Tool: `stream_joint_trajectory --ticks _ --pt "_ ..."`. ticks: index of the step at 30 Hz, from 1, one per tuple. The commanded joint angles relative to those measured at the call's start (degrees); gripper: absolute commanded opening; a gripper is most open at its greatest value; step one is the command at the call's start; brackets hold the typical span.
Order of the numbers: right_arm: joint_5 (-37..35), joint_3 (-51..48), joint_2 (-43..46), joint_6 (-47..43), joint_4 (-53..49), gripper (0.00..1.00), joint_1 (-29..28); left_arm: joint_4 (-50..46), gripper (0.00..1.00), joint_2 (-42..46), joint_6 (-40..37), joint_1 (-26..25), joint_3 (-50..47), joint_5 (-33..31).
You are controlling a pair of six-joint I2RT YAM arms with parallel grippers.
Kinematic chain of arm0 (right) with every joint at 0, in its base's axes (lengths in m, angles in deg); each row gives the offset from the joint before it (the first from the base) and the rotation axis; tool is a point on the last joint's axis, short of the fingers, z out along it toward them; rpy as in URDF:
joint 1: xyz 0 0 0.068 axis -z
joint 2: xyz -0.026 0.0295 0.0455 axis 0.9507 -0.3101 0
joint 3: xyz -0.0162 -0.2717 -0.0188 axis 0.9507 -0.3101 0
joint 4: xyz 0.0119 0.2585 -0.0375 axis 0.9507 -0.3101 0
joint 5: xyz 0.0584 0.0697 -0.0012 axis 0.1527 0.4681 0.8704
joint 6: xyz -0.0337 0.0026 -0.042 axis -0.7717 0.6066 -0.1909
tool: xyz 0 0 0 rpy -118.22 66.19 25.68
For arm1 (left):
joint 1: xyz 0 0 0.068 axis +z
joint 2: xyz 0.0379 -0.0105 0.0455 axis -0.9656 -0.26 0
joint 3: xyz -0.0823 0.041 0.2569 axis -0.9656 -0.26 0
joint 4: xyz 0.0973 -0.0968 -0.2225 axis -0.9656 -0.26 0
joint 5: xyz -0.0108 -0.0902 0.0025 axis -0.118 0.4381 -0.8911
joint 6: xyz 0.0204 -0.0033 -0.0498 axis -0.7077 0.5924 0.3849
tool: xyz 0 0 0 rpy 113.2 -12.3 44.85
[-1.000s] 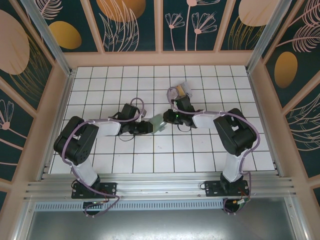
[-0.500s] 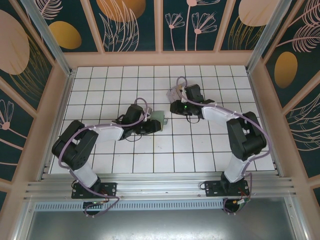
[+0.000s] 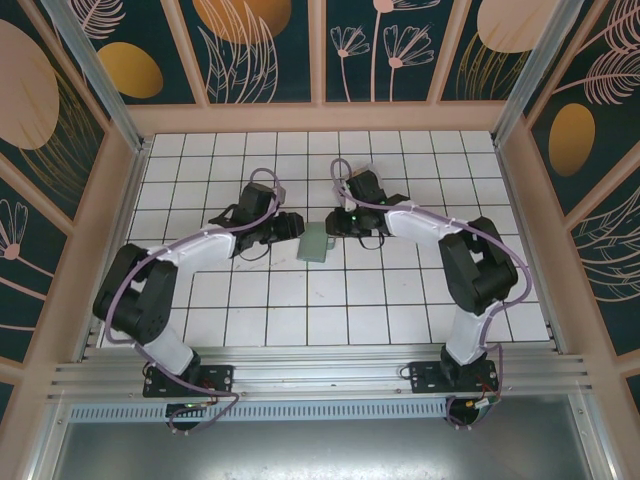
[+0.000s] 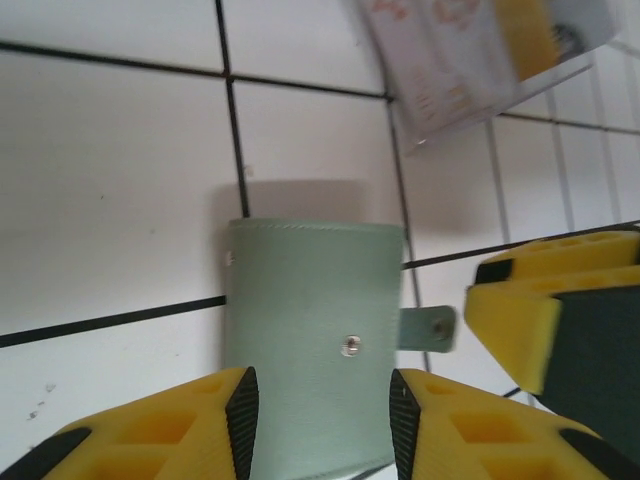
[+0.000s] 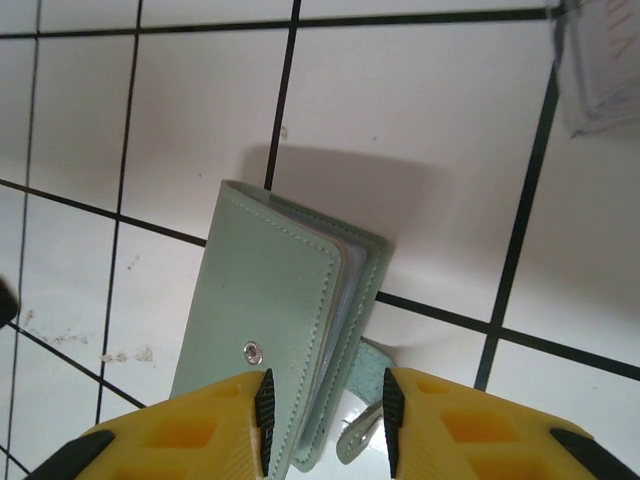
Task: Put the credit cards into the card holder
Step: Close the button on the card holder.
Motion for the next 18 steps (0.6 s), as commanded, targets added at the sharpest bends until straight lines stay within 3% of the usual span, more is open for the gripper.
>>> stream_joint_trajectory --ticks 1,8,18 --pt "-2.92 2.2 -1.12 -1.06 -4.52 0.36 -0.47 -2.48 0.42 -3.07 -3.04 -0.34 2.58 1.22" --pt "-5.28 3.75 -2.0 -0.79 -7.39 0.33 -1.94 -1.46 0.42 -8.81 -3.56 -0.3 3.51 3.17" --pt "-5.09 4.59 -2.92 -0.88 -8.29 0.31 -2.04 0.93 0.41 -9.7 -2.09 -0.38 2.44 5.19"
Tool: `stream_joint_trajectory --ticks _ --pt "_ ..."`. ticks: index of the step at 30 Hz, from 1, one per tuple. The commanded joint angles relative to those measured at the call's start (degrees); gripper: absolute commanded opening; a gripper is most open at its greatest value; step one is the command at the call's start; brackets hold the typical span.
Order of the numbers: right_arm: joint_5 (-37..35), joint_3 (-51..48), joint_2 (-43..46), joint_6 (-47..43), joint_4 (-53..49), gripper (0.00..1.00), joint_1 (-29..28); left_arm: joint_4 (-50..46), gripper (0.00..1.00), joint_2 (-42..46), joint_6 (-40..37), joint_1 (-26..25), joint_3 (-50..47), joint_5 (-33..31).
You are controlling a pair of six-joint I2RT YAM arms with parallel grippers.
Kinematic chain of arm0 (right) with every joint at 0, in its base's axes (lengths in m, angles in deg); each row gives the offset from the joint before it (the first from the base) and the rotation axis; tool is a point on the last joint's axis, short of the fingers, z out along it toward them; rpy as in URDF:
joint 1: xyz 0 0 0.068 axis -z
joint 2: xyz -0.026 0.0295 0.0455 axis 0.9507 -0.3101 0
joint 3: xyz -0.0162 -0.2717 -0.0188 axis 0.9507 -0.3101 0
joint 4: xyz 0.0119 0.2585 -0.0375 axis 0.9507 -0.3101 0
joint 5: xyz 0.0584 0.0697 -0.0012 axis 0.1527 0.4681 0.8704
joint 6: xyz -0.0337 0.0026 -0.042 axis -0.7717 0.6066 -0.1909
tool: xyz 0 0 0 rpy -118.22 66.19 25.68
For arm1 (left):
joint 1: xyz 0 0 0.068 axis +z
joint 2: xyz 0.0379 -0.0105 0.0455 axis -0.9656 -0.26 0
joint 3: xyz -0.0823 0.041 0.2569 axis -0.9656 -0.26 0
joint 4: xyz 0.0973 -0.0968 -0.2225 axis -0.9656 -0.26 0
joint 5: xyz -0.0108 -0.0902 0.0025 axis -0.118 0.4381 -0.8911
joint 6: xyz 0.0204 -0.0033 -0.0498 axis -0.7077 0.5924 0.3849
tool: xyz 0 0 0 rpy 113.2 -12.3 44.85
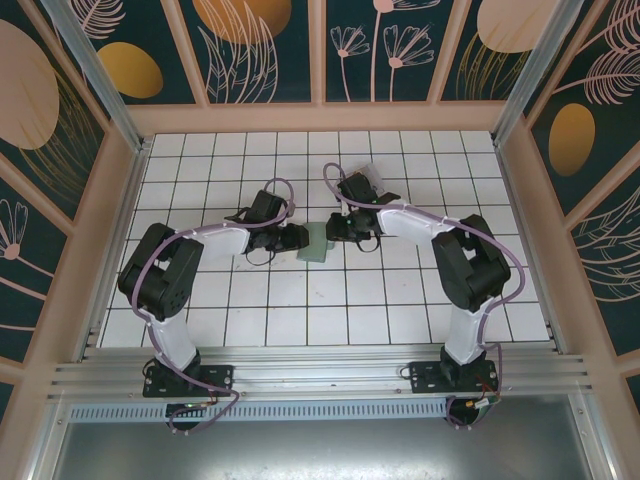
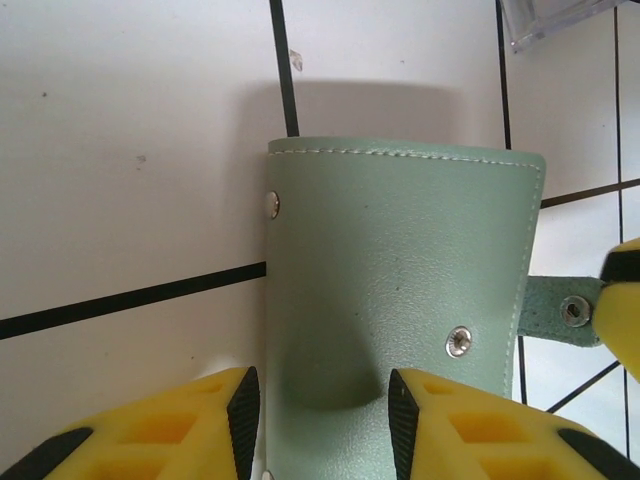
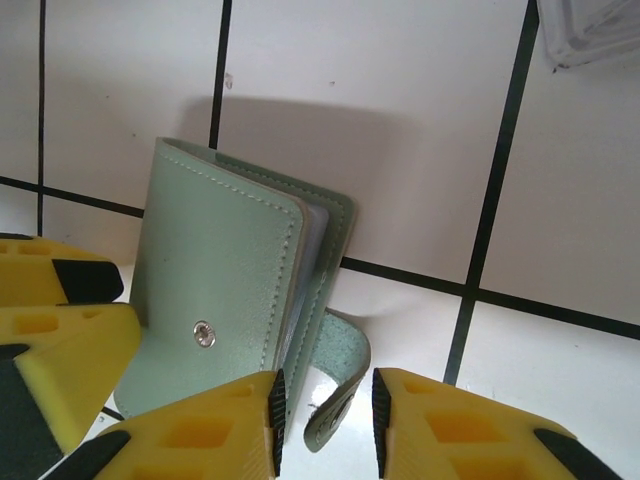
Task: Put the credit cards into the card holder
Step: Close the button on the card holder.
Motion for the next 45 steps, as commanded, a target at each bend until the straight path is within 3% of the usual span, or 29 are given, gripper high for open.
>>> stream_joint_trajectory --ticks 1,12,16,24,45 --pt "-0.73 1.96 -0.87 -0.97 -2.21 0.29 -0.24 1.62 0.41 -0.22 0.17 -0.31 0.27 1.58" --pt "-1.09 2.29 -0.42 -0.99 -2.87 0.08 -0.24 2.86 0.42 -1.43 0.93 -1.11 -0.16 2.18" --pt "1.9 2.02 0.92 -0.32 -1.53 0.04 -0.32 3.74 0.41 -1.88 1.64 -1.55 -0.64 2.38" --pt "6.04 2.06 0.77 2.32 2.71 0.03 -1.86 6.98 0.31 -0.99 4.27 -2.31 -3.76 2.45" --pt "6.94 2.33 -3.51 3.22 7.14 0.02 -2.06 7.56 0.31 -1.42 4.89 -3.7 -3.64 2.18"
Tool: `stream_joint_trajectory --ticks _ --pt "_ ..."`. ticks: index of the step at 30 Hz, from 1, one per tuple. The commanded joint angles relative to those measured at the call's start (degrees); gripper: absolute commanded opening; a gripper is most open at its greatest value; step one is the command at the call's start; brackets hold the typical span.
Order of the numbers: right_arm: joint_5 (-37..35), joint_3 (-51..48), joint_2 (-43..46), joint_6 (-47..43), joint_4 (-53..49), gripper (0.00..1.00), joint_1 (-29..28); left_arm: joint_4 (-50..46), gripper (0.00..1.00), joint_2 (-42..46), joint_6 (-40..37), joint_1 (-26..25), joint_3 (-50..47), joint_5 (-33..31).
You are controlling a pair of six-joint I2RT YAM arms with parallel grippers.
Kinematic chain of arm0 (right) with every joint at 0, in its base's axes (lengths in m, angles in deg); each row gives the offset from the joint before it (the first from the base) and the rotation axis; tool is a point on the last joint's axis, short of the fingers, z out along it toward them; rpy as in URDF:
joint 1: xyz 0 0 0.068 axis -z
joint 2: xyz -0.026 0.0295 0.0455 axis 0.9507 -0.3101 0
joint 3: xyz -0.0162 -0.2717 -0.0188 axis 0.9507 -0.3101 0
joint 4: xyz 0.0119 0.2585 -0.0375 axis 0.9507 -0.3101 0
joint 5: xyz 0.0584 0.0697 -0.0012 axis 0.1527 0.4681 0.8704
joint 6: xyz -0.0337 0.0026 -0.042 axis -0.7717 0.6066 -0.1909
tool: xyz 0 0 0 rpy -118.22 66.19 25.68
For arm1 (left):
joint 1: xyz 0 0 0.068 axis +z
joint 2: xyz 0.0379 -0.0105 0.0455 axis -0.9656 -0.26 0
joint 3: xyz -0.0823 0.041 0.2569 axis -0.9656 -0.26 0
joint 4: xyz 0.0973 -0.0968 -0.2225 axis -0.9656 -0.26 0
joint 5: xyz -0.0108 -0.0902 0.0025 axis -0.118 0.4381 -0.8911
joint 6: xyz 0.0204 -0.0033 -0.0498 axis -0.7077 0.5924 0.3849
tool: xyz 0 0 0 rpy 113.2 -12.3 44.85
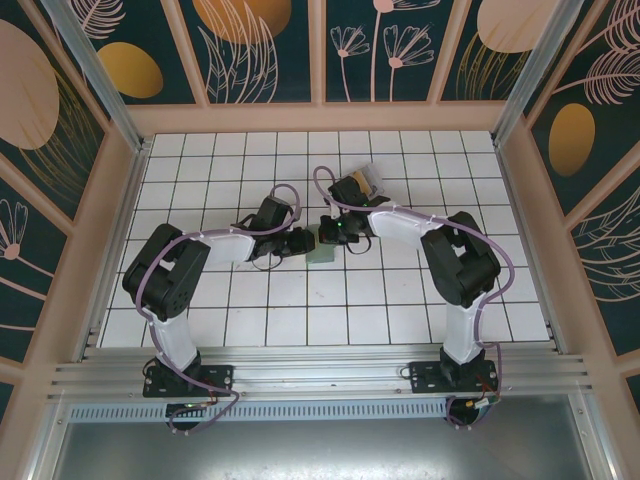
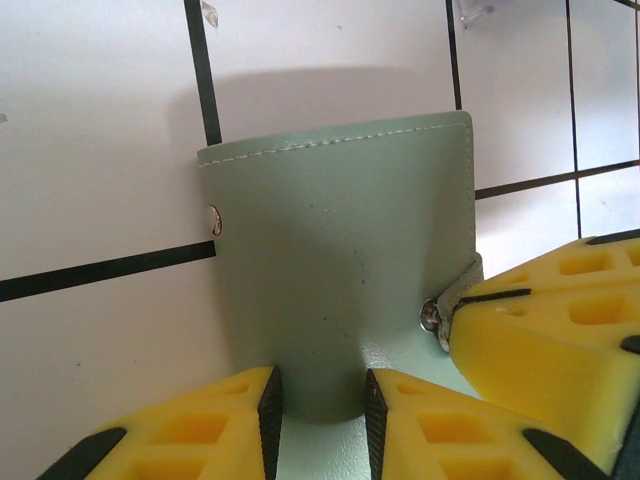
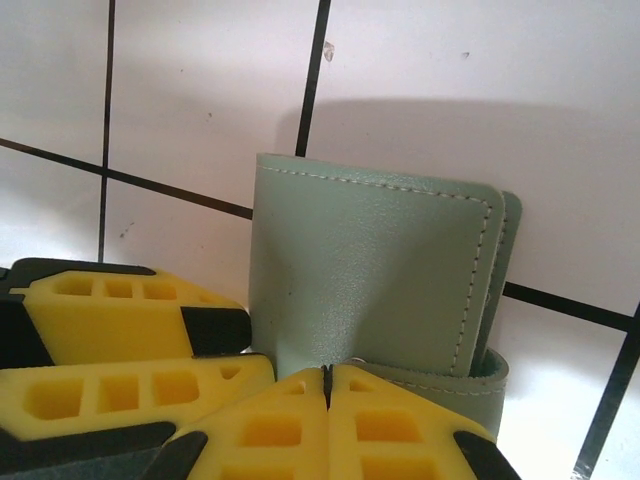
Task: Put the credit cards into the card holder
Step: Close the button on the card holder.
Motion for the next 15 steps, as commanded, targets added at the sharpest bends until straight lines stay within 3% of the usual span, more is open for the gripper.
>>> stream_joint_trajectory --ticks 1,15 --pt "1.84 1.25 -0.4 1.02 3.17 0.02 0.28 0.26 0.31 -0.69 0.61 -0.75 -0.79 1.19" --pt "-0.01 1.55 -2.83 0.14 2.1 0.02 0.61 -0.11 0.31 -0.86 0.25 -0.79 -0.41 1.02"
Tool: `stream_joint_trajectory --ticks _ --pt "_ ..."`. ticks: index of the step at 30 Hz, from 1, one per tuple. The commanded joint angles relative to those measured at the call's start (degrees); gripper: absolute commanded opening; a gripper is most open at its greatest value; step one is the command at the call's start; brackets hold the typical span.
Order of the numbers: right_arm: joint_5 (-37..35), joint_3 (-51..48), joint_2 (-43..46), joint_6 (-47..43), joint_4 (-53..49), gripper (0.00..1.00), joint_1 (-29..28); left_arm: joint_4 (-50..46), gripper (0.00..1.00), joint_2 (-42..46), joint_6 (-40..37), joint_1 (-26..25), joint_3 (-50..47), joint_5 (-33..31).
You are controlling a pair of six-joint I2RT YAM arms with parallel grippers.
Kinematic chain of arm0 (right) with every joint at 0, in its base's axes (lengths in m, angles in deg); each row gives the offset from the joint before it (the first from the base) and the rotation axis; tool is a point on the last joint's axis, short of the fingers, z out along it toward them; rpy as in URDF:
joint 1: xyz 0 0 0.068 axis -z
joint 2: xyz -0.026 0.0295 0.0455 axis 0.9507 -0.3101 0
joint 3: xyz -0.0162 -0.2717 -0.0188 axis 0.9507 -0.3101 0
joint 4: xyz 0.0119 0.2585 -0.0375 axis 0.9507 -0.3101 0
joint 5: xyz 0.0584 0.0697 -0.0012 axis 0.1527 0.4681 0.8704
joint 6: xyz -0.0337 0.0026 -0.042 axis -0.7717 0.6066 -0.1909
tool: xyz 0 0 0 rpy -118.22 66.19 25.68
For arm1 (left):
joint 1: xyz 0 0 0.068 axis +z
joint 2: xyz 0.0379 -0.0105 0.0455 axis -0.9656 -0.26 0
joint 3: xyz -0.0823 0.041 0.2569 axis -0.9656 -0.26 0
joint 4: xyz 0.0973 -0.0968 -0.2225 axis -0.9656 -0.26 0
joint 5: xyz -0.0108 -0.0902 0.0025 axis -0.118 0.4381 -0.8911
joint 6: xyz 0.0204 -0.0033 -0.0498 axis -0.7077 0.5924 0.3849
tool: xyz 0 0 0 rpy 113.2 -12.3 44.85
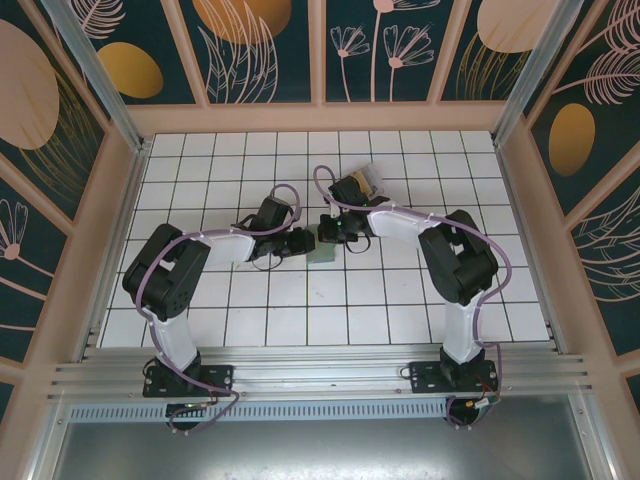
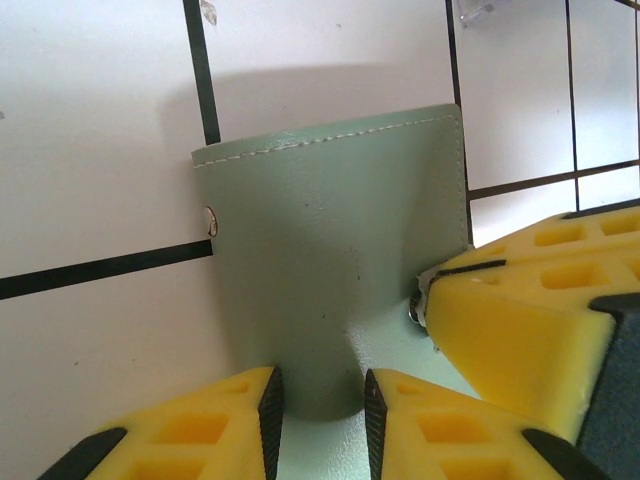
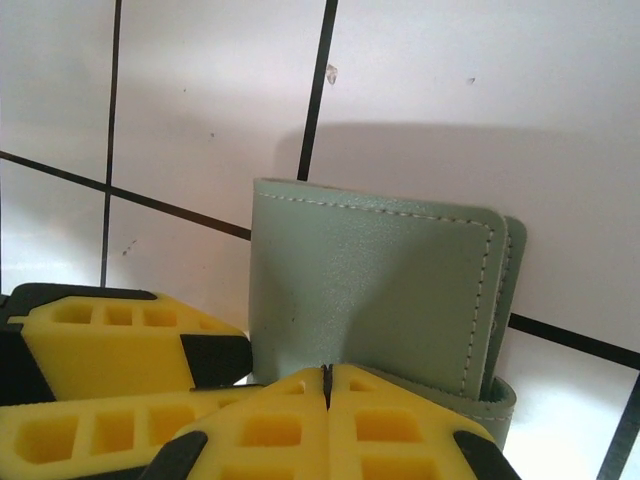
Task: Put the credit cards into the card holder
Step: Close the button on the card holder.
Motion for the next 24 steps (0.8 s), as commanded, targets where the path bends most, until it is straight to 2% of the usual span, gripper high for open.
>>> stream_joint_trajectory --ticks 1,12,24 --pt "-0.38 1.52 -1.72 0.19 0.05 0.02 0.19 -0.27 0.31 -0.92 0.07 -0.72 -0.36 0.95" --pt "-1.55 -1.58 -0.39 0.16 0.02 0.02 -0.3 -0.46 0.31 -1.31 0.06 -0.73 0.16 0.96" --pt "-6.68 -7.58 -0.26 1.52 3.23 0.01 -2.73 -1.03 0.31 -1.55 -0.23 -0.73 0.69 0.76"
